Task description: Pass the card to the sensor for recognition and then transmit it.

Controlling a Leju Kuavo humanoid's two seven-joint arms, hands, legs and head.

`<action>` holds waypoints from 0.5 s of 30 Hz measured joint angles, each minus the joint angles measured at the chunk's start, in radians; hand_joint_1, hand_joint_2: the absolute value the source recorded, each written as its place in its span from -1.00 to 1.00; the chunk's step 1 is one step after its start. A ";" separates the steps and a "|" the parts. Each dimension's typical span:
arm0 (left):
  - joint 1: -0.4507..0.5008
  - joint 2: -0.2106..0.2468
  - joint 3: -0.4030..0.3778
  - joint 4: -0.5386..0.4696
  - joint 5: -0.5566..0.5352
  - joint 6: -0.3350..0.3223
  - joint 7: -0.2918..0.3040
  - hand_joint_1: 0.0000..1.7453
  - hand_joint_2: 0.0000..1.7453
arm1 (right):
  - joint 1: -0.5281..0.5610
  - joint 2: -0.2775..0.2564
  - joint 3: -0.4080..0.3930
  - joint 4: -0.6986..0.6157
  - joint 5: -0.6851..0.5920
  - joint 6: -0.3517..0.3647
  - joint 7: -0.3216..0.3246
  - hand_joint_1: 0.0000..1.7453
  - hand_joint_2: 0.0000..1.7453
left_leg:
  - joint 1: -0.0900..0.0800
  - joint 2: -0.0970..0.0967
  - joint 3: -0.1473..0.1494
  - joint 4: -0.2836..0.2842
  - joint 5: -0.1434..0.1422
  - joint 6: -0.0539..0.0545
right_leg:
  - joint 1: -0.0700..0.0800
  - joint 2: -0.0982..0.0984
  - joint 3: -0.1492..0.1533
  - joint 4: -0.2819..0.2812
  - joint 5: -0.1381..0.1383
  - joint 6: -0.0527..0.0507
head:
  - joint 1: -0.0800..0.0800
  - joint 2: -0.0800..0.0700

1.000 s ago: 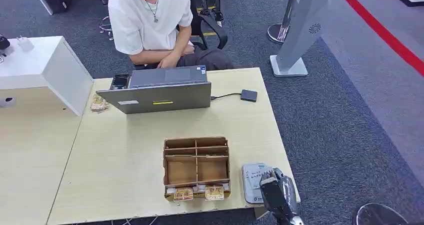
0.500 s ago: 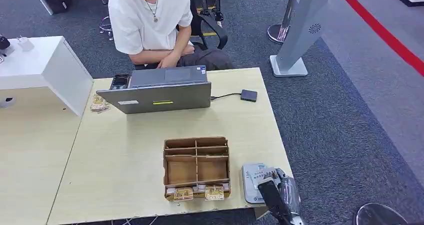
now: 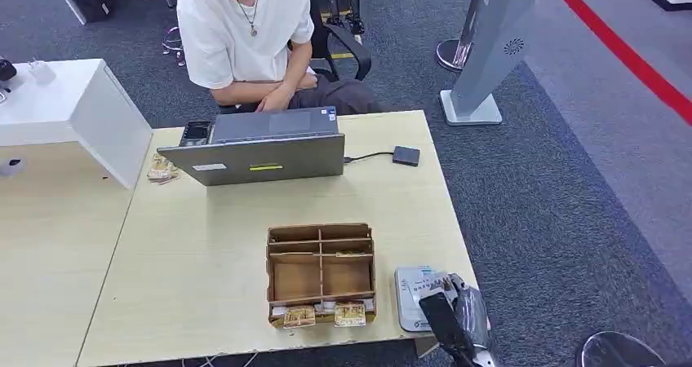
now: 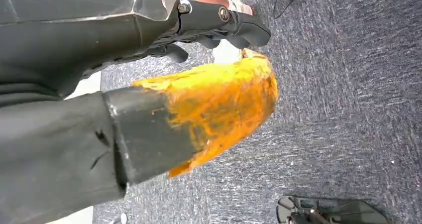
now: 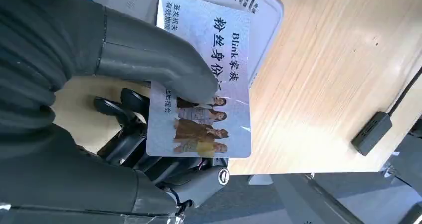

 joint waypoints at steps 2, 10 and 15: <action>0.000 0.000 0.000 0.000 0.000 0.000 0.000 -1.00 -1.00 | -0.002 0.000 0.000 0.002 0.007 -0.001 0.002 1.00 1.00 | 0.000 0.000 0.000 0.000 0.000 0.000 | 0.000 0.000 0.000 0.000 0.000 0.000 | 0.000 0.000; 0.000 0.000 0.000 0.000 -0.006 0.001 0.000 -1.00 -1.00 | -0.004 0.000 0.000 0.007 0.026 -0.010 0.012 1.00 1.00 | 0.000 0.000 0.000 0.000 0.000 0.000 | 0.000 0.000 0.000 0.000 0.000 0.000 | 0.000 0.000; 0.000 0.000 0.000 0.000 -0.009 0.001 0.000 -1.00 -1.00 | -0.007 0.000 0.000 0.010 0.034 -0.015 0.013 1.00 1.00 | 0.000 0.000 0.000 0.000 0.000 0.000 | 0.000 0.000 0.000 0.000 0.000 0.000 | 0.000 0.000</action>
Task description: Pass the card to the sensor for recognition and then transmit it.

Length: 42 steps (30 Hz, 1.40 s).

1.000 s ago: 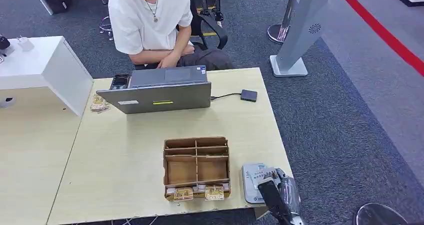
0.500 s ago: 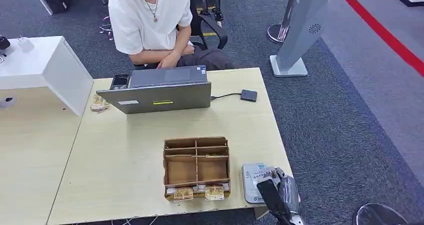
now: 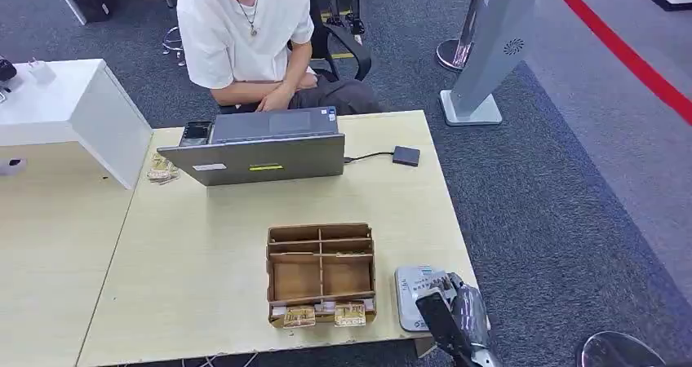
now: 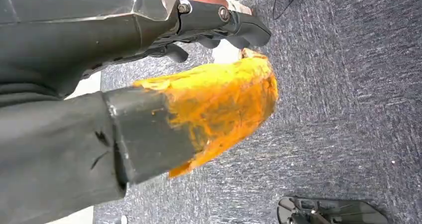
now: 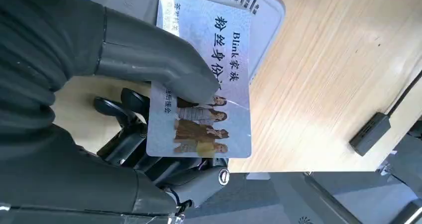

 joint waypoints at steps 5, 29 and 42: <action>0.000 0.000 0.000 0.000 -0.002 0.000 0.000 -1.00 -1.00 | -0.002 0.000 0.000 -0.004 0.020 -0.013 0.006 1.00 1.00 | 0.000 0.000 0.000 0.000 0.000 0.000 | 0.000 0.000 0.000 0.000 0.000 0.000 | 0.000 0.000; 0.000 0.000 0.000 0.000 -0.018 -0.003 -0.009 -1.00 -1.00 | 0.037 0.004 -0.106 -0.242 0.419 -0.086 0.034 1.00 1.00 | 0.000 0.000 0.000 0.000 0.000 0.000 | 0.000 0.000 0.000 0.000 0.000 0.000 | 0.000 0.000; -0.003 -0.009 0.000 0.000 -0.028 -0.006 -0.028 -1.00 -1.00 | 0.022 0.066 -0.132 -0.401 0.619 -0.085 -0.043 1.00 1.00 | 0.000 0.000 0.000 0.000 0.000 0.000 | 0.000 0.000 0.000 0.000 0.000 0.000 | 0.000 0.000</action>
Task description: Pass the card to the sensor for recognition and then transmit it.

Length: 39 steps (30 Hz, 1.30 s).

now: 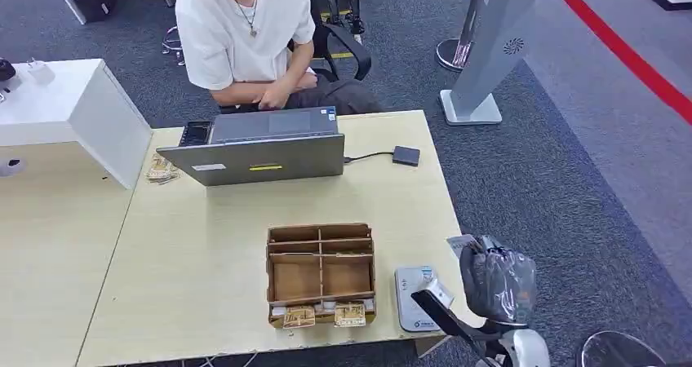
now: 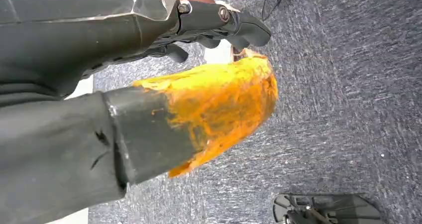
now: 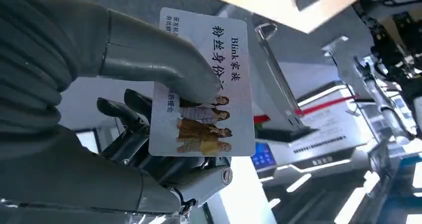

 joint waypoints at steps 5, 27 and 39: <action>-0.001 -0.003 0.000 0.000 -0.012 -0.008 -0.005 -1.00 -1.00 | -0.025 0.012 0.003 -0.050 0.064 0.000 -0.006 1.00 1.00 | 0.000 0.000 0.000 0.000 0.000 0.000 | 0.000 0.000 0.000 0.000 0.000 0.000 | 0.000 0.000; -0.008 -0.006 -0.005 0.000 -0.053 -0.018 -0.003 -1.00 -1.00 | -0.229 -0.063 0.301 -0.033 0.234 0.000 0.259 1.00 1.00 | 0.000 0.000 0.000 0.000 0.000 0.000 | 0.000 0.001 0.000 0.000 0.001 -0.001 | 0.000 0.000; -0.016 -0.006 -0.025 0.000 -0.071 -0.035 0.006 -1.00 -1.00 | -0.345 -0.085 0.439 0.121 0.237 0.000 0.337 1.00 1.00 | 0.000 0.000 0.000 0.000 0.000 0.000 | 0.000 0.001 0.000 0.000 0.001 -0.001 | 0.000 0.000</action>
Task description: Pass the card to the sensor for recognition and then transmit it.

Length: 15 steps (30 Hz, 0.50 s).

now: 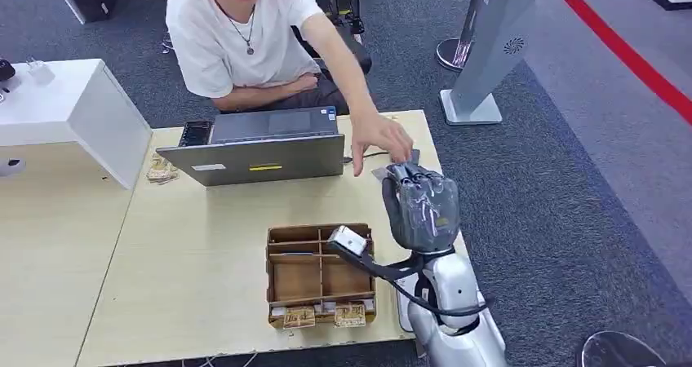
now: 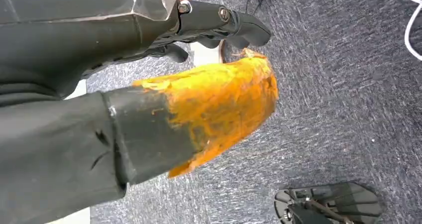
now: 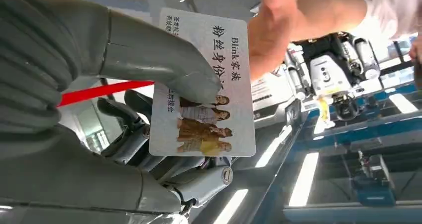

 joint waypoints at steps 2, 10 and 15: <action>0.000 0.000 -0.001 0.000 -0.002 -0.001 0.000 -1.00 -1.00 | -0.011 0.000 0.015 0.022 0.001 0.000 0.007 1.00 1.00 | 0.000 0.000 0.000 0.000 0.000 0.000 | 0.000 0.000 0.000 0.000 0.000 0.000 | 0.000 0.000; -0.002 0.000 -0.002 0.000 -0.010 -0.001 0.003 -1.00 -1.00 | -0.058 -0.003 0.052 0.111 -0.007 0.000 0.036 -0.08 1.00 | 0.000 0.000 0.000 0.000 0.000 0.000 | 0.000 0.000 0.000 0.000 0.000 0.000 | 0.000 0.000; -0.002 0.000 -0.002 0.000 -0.010 -0.001 0.006 -1.00 -1.00 | -0.066 -0.003 0.062 0.135 -0.002 0.000 0.049 -1.00 1.00 | 0.000 0.000 0.000 0.000 0.000 0.000 | 0.000 0.000 0.000 0.000 0.000 0.000 | 0.000 0.000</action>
